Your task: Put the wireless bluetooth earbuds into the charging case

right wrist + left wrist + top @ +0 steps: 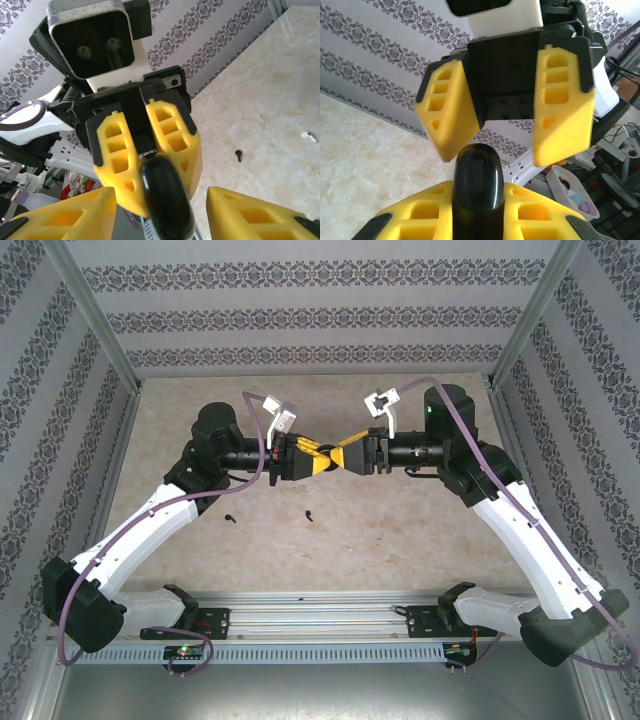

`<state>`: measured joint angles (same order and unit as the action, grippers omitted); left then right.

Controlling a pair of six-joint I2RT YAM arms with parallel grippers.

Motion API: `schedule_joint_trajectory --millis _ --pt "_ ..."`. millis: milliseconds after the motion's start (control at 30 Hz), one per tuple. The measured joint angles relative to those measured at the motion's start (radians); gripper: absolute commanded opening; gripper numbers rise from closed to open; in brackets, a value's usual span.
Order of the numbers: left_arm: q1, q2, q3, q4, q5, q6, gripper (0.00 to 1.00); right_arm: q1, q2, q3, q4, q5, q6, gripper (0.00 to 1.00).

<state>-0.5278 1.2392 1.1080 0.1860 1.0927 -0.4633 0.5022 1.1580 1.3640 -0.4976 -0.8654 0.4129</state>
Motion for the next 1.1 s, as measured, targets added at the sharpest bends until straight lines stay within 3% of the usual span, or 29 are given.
schedule_joint_trajectory --millis 400,533,833,933,1100 --pt "0.015 0.018 0.012 -0.001 0.043 -0.047 0.04 0.0 0.032 0.0 0.015 -0.038 -0.021 0.23" --pt "0.03 0.018 0.012 0.009 0.06 -0.07 0.18 0.0 0.034 -0.005 0.04 -0.042 -0.026 0.18" --pt "0.062 0.053 -0.004 0.1 0.059 -0.149 0.35 -0.001 0.034 -0.061 0.158 0.003 0.01 0.15" --pt "0.072 0.062 -0.005 0.112 0.052 -0.158 0.48 -0.002 0.034 -0.064 0.17 0.03 0.014 0.14" --pt "0.095 0.054 -0.008 0.141 0.02 -0.168 0.61 -0.028 0.026 -0.105 0.181 0.073 0.034 0.13"
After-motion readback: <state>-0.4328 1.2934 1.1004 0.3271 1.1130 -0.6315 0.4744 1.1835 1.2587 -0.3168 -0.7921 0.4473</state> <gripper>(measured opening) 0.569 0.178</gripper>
